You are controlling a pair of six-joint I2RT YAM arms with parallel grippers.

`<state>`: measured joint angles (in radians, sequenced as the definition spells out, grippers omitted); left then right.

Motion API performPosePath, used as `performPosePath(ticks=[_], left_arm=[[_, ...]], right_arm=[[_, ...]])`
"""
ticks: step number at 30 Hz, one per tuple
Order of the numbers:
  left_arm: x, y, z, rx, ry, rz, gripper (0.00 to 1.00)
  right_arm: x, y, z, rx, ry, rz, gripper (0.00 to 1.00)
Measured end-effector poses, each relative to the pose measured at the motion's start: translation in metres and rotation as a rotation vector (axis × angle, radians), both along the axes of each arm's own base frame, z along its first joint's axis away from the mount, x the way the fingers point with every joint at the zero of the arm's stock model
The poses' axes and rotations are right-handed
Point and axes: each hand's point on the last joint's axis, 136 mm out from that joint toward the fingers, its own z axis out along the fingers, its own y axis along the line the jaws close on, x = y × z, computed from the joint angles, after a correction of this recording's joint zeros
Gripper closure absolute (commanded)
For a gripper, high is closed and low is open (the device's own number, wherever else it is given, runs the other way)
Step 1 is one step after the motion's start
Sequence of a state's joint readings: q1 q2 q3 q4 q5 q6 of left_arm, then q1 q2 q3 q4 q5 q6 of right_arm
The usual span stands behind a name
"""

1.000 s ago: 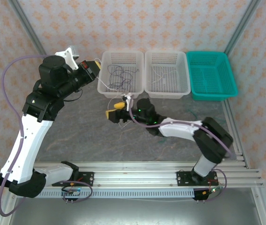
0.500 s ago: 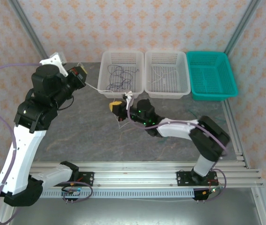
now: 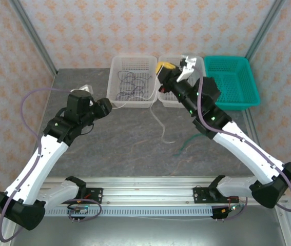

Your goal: Untangle the cables

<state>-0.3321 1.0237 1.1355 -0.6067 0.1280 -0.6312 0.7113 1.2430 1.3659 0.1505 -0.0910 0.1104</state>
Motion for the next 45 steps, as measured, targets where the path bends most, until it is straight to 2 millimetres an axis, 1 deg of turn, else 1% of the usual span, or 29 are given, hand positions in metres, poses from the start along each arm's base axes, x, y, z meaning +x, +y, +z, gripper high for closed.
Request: performPosePath(ticks=[2, 6, 8, 9, 11, 14, 16, 18, 20, 22, 27, 30, 31, 33, 37, 39, 41, 43, 45], left_arm=[[-0.003, -0.003, 0.013, -0.02, -0.045, -0.021, 0.26], [-0.015, 0.0, 0.042, -0.04, -0.15, -0.041, 0.19], [-0.021, 0.002, 0.052, -0.047, -0.186, -0.043, 0.16], [-0.024, 0.003, 0.055, -0.047, -0.201, -0.045, 0.13], [-0.027, 0.004, 0.055, -0.042, -0.211, -0.049, 0.08], [-0.028, 0.004, 0.043, -0.028, -0.194, -0.055, 0.06], [-0.028, 0.003, 0.033, -0.023, -0.173, -0.057, 0.05], [-0.029, 0.003, 0.025, -0.017, -0.157, -0.065, 0.04], [-0.03, 0.003, 0.021, -0.013, -0.153, -0.067, 0.04], [-0.033, 0.004, 0.02, -0.003, -0.161, -0.074, 0.04], [-0.039, 0.006, 0.025, 0.01, -0.189, -0.084, 0.04], [-0.041, 0.007, 0.022, 0.017, -0.19, -0.088, 0.04], [-0.041, 0.007, 0.021, 0.017, -0.188, -0.088, 0.04], [-0.042, 0.007, 0.018, 0.019, -0.182, -0.088, 0.04], [-0.044, 0.008, 0.015, 0.028, -0.18, -0.093, 0.04], [-0.047, 0.009, 0.017, 0.032, -0.186, -0.096, 0.04], [-0.05, 0.01, 0.018, 0.036, -0.194, -0.098, 0.04], [-0.052, 0.01, 0.02, 0.037, -0.202, -0.1, 0.04], [-0.053, 0.011, 0.021, 0.037, -0.206, -0.1, 0.04]], right_arm=[[0.016, -0.013, 0.014, 0.005, 0.022, -0.102, 1.0], [0.058, -0.051, 0.043, 0.048, 0.059, -0.333, 1.0], [0.079, -0.07, 0.057, 0.075, 0.07, -0.435, 1.0], [0.09, -0.08, 0.063, 0.09, 0.078, -0.49, 1.0], [0.11, -0.096, 0.073, 0.112, 0.094, -0.574, 1.0], [0.141, -0.117, 0.083, 0.152, 0.121, -0.69, 1.0], [0.157, -0.128, 0.085, 0.173, 0.117, -0.756, 1.0], [0.173, -0.135, 0.072, 0.165, 0.131, -0.825, 1.0], [0.187, -0.134, 0.054, 0.141, 0.155, -0.867, 1.0], [0.202, -0.13, 0.034, 0.108, 0.18, -0.891, 1.0], [0.239, -0.113, -0.024, -0.016, 0.246, -0.914, 1.0], [0.256, -0.106, -0.059, -0.084, 0.291, -0.929, 1.0], [0.26, -0.105, -0.067, -0.102, 0.301, -0.935, 1.0], [0.271, -0.101, -0.094, -0.16, 0.33, -0.95, 1.0], [0.288, -0.099, -0.14, -0.271, 0.371, -0.997, 1.0], [0.292, -0.102, -0.163, -0.323, 0.402, -1.027, 1.0], [0.294, -0.109, -0.18, -0.362, 0.431, -1.059, 1.0], [0.294, -0.12, -0.19, -0.384, 0.456, -1.097, 1.0], [0.291, -0.139, -0.197, -0.393, 0.482, -1.163, 1.0]])
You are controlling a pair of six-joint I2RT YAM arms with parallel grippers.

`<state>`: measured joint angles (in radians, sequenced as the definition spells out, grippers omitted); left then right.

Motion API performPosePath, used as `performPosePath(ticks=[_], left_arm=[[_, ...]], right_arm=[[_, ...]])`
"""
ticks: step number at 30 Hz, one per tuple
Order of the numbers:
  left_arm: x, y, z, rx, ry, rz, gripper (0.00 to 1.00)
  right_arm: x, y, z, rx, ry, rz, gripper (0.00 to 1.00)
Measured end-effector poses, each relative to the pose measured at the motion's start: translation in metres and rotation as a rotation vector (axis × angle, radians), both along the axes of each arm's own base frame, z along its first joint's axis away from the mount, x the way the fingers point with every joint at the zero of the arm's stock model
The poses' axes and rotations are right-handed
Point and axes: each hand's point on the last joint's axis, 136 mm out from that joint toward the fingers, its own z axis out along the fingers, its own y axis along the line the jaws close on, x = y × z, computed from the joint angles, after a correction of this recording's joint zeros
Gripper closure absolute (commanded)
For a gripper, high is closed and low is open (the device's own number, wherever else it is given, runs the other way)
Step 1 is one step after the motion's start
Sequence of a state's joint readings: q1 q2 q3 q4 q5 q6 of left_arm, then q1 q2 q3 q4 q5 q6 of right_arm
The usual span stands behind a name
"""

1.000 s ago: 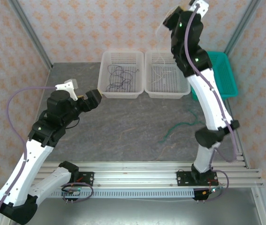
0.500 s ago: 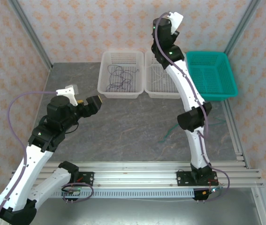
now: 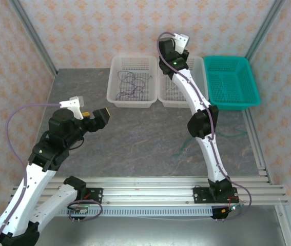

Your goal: Untangle the cables

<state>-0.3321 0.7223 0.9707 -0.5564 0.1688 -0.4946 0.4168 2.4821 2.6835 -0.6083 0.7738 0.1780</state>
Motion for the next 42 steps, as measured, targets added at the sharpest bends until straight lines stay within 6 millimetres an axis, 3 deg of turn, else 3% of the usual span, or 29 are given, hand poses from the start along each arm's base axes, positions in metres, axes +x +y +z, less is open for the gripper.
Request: performPosePath(ticks=[6, 9, 10, 13, 16, 17, 20, 23, 26, 30, 34, 37, 40, 42], left_arm=[[-0.001, 0.0, -0.005, 0.011, 0.013, -0.003, 0.04], [-0.002, 0.001, -0.007, 0.013, 0.018, -0.003, 0.04], [-0.002, 0.001, -0.008, 0.014, 0.02, -0.003, 0.04], [-0.002, 0.001, -0.012, 0.016, 0.028, -0.003, 0.04], [-0.002, -0.001, -0.015, 0.015, 0.036, -0.01, 0.04], [-0.002, -0.001, -0.015, 0.014, 0.037, -0.013, 0.04], [-0.003, -0.005, -0.018, 0.007, 0.044, -0.033, 0.05], [-0.003, -0.013, -0.026, -0.014, 0.071, -0.069, 0.12], [-0.003, -0.022, -0.038, -0.035, 0.117, -0.107, 0.19], [-0.005, -0.038, -0.068, -0.039, 0.194, -0.17, 0.19], [-0.016, -0.062, -0.087, -0.02, 0.252, -0.259, 0.18], [-0.022, -0.085, -0.094, 0.0, 0.267, -0.338, 0.18], [-0.03, -0.112, -0.108, 0.033, 0.298, -0.421, 0.18], [-0.034, -0.133, -0.119, 0.059, 0.318, -0.479, 0.18]], right_arm=[[-0.015, -0.063, -0.021, -0.007, 0.048, -0.207, 1.0], [-0.014, -0.082, -0.043, -0.013, 0.106, -0.241, 0.98], [-0.011, -0.083, -0.053, -0.006, 0.134, -0.225, 0.93], [-0.001, -0.069, -0.084, 0.046, 0.217, -0.13, 0.75], [0.0, -0.046, -0.103, 0.097, 0.28, -0.038, 0.32], [0.0, -0.038, -0.106, 0.111, 0.294, -0.012, 0.25], [-0.007, -0.016, -0.109, 0.17, 0.329, 0.056, 0.14], [-0.023, 0.001, -0.106, 0.249, 0.391, 0.121, 0.12], [-0.047, 0.009, -0.087, 0.34, 0.44, 0.172, 0.11], [-0.084, 0.007, -0.046, 0.398, 0.452, 0.193, 0.1], [-0.139, 0.001, -0.018, 0.378, 0.468, 0.212, 0.1], [-0.195, -0.01, -0.028, 0.387, 0.471, 0.236, 0.1], [-0.252, -0.04, -0.047, 0.437, 0.446, 0.215, 0.11], [-0.279, -0.063, -0.056, 0.481, 0.408, 0.174, 0.11]])
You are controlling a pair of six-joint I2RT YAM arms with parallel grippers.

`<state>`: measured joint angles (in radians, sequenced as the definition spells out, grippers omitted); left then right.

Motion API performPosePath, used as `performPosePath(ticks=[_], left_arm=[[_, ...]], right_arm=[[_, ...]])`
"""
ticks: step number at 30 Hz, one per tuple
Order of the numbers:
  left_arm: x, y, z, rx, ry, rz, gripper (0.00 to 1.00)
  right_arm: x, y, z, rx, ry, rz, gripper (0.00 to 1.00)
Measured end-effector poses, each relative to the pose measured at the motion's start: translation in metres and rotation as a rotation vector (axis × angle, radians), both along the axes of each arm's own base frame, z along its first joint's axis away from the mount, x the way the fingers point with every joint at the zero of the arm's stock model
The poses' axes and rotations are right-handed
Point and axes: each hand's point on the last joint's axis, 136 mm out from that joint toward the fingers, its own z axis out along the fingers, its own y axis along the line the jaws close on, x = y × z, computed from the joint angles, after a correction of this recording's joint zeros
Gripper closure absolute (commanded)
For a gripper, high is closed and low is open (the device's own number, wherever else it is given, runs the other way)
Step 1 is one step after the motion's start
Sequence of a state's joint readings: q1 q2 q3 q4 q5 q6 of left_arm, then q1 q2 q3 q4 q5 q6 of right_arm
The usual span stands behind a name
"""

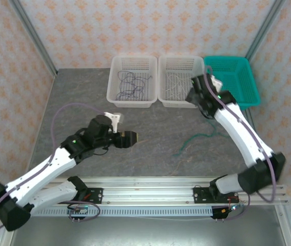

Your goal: Untangle the cables

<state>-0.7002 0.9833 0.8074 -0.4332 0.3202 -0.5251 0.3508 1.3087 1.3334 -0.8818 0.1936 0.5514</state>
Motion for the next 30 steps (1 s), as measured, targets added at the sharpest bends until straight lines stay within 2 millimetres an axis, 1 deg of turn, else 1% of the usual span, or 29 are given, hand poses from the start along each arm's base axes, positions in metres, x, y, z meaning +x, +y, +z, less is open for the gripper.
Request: performPosePath(ticks=[2, 3, 5, 6, 8, 10, 11, 13, 16, 19, 21, 23, 24, 25, 26, 27, 30], left_arm=[[-0.006, -0.026, -0.017, 0.037, 0.026, -0.068, 0.18], [-0.008, -0.036, -0.024, 0.054, 0.037, -0.095, 0.18], [-0.015, -0.067, -0.043, 0.101, 0.069, -0.165, 0.17], [-0.016, -0.079, -0.048, 0.116, 0.076, -0.188, 0.18], [-0.017, -0.112, -0.06, 0.14, 0.088, -0.24, 0.18], [-0.016, -0.139, -0.068, 0.154, 0.093, -0.276, 0.18], [-0.014, -0.154, -0.072, 0.157, 0.091, -0.291, 0.17], [-0.01, -0.178, -0.081, 0.169, 0.089, -0.313, 0.2], [-0.005, -0.203, -0.099, 0.197, 0.092, -0.336, 0.26], [0.003, -0.218, -0.124, 0.238, 0.107, -0.34, 0.36], [0.007, -0.223, -0.142, 0.269, 0.12, -0.337, 0.42], [0.01, -0.222, -0.162, 0.306, 0.135, -0.329, 0.55], [0.012, -0.221, -0.168, 0.325, 0.133, -0.326, 0.61], [0.014, -0.22, -0.168, 0.333, 0.132, -0.317, 0.73], [0.016, -0.221, -0.165, 0.329, 0.132, -0.308, 0.9], [0.017, -0.223, -0.164, 0.326, 0.125, -0.31, 1.0], [0.018, -0.225, -0.164, 0.315, 0.131, -0.304, 1.0]], right_arm=[[-0.021, -0.024, -0.011, 0.025, -0.008, -0.077, 0.11], [-0.029, -0.033, -0.019, 0.036, -0.002, -0.11, 0.1], [-0.044, -0.052, -0.043, 0.063, 0.036, -0.189, 0.1], [-0.052, -0.06, -0.057, 0.078, 0.064, -0.229, 0.1], [-0.068, -0.078, -0.088, 0.117, 0.128, -0.315, 0.1], [-0.083, -0.092, -0.112, 0.157, 0.178, -0.391, 0.1], [-0.089, -0.096, -0.119, 0.177, 0.195, -0.42, 0.1], [-0.092, -0.096, -0.123, 0.207, 0.202, -0.437, 0.1], [-0.085, -0.09, -0.121, 0.249, 0.181, -0.424, 0.09], [-0.082, -0.087, -0.121, 0.272, 0.175, -0.417, 0.09], [-0.08, -0.085, -0.121, 0.282, 0.174, -0.412, 0.09], [-0.079, -0.084, -0.121, 0.29, 0.173, -0.407, 0.09], [-0.079, -0.083, -0.121, 0.293, 0.173, -0.405, 0.09], [-0.079, -0.082, -0.121, 0.297, 0.174, -0.402, 0.09], [-0.079, -0.081, -0.12, 0.301, 0.174, -0.399, 0.09], [-0.078, -0.081, -0.12, 0.304, 0.174, -0.397, 0.09], [-0.077, -0.079, -0.119, 0.315, 0.171, -0.39, 0.09]])
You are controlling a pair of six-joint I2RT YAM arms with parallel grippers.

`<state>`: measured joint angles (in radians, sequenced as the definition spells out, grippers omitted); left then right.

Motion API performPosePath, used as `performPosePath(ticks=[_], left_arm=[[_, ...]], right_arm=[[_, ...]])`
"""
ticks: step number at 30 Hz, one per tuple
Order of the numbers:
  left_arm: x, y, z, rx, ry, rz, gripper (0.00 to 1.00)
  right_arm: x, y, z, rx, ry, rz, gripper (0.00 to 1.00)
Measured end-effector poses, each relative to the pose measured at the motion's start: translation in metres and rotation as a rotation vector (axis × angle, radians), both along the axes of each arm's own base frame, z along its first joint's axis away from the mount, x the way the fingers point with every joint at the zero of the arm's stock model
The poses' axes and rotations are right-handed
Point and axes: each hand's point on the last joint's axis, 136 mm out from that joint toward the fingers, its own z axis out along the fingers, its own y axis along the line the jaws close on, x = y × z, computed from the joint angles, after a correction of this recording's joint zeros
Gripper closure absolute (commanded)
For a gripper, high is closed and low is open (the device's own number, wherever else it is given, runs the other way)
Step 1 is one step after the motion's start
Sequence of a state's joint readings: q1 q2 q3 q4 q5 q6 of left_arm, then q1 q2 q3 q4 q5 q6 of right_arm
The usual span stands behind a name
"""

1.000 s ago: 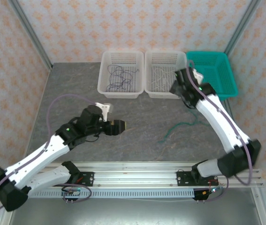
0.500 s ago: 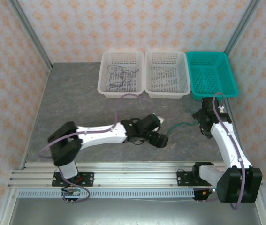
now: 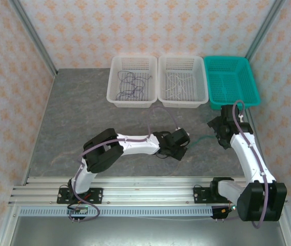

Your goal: Untangle the cables

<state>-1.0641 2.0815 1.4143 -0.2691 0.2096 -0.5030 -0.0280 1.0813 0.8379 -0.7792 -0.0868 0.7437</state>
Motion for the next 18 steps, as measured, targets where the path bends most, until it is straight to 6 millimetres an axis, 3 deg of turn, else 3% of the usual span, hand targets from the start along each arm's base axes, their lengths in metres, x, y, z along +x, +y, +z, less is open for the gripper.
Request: performPosePath(ticks=[5, 8, 13, 18], left_arm=[[-0.007, 0.016, 0.005, -0.041, 0.069, 0.031, 1.0], [-0.001, 0.029, 0.031, -0.1, 0.085, 0.062, 1.0], [0.018, 0.038, 0.081, -0.207, 0.053, 0.1, 1.0], [0.026, 0.044, 0.087, -0.23, 0.07, 0.135, 1.0]], right_arm=[[0.004, 0.01, 0.004, 0.041, -0.03, 0.047, 0.09], [0.011, 0.023, 0.01, 0.098, -0.07, 0.103, 0.1], [0.024, 0.066, 0.02, 0.236, -0.154, 0.251, 0.11], [0.018, 0.109, 0.038, 0.31, -0.208, 0.388, 0.15]])
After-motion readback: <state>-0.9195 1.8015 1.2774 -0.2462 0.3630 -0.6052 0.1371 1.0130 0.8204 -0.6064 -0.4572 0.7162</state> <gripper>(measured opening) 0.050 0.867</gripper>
